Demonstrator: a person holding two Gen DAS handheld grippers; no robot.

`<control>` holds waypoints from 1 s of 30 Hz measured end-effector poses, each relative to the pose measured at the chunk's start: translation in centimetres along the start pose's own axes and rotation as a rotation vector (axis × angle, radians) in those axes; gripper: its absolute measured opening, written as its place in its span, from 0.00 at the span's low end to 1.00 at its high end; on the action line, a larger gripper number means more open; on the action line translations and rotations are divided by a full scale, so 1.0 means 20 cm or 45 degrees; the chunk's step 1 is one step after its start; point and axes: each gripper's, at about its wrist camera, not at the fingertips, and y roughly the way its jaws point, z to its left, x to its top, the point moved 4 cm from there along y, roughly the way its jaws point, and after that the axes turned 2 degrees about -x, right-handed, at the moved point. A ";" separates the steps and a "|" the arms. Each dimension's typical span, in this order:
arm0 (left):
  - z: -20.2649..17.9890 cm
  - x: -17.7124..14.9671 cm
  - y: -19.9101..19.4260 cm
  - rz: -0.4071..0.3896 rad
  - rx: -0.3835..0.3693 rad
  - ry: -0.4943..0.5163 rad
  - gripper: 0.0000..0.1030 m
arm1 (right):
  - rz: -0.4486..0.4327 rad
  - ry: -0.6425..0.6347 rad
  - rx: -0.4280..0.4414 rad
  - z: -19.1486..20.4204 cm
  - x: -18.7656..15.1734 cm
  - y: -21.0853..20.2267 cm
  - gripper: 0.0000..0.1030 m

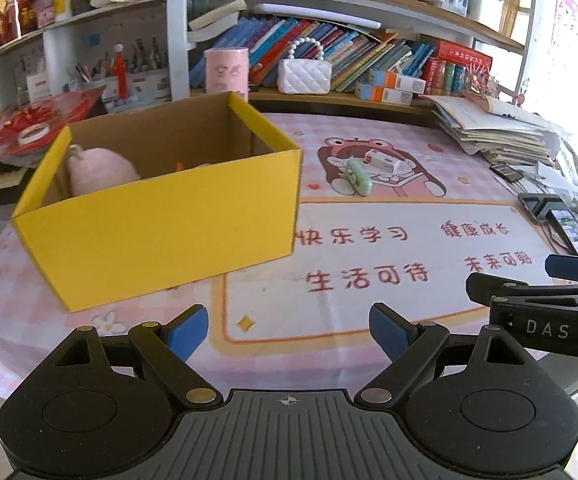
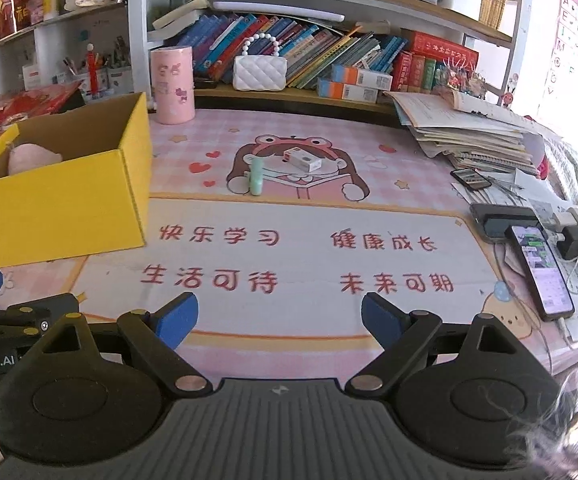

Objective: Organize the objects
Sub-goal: 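Withdraw both tools from the box toward the green toy and small white box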

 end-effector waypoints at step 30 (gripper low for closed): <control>-0.54 0.35 0.50 -0.008 0.037 -0.005 0.57 | 0.005 -0.022 0.157 -0.58 0.39 0.54 0.60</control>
